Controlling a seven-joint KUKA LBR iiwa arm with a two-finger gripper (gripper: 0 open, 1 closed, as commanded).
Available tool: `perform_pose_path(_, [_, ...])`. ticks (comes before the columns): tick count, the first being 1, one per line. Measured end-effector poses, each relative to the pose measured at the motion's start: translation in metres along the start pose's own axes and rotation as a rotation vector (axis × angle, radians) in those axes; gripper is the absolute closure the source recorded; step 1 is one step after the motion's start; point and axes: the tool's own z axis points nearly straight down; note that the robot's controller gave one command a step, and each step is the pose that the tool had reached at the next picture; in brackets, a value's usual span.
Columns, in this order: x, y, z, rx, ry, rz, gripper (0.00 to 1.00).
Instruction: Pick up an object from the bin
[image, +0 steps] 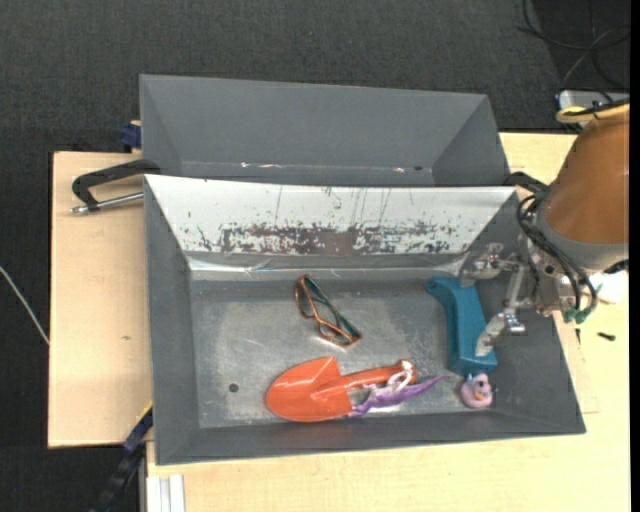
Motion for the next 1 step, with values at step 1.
perform_pose_path(1, [0.0107, 0.0343, 0.0675, 0.001, -0.006, -0.073, 0.0])
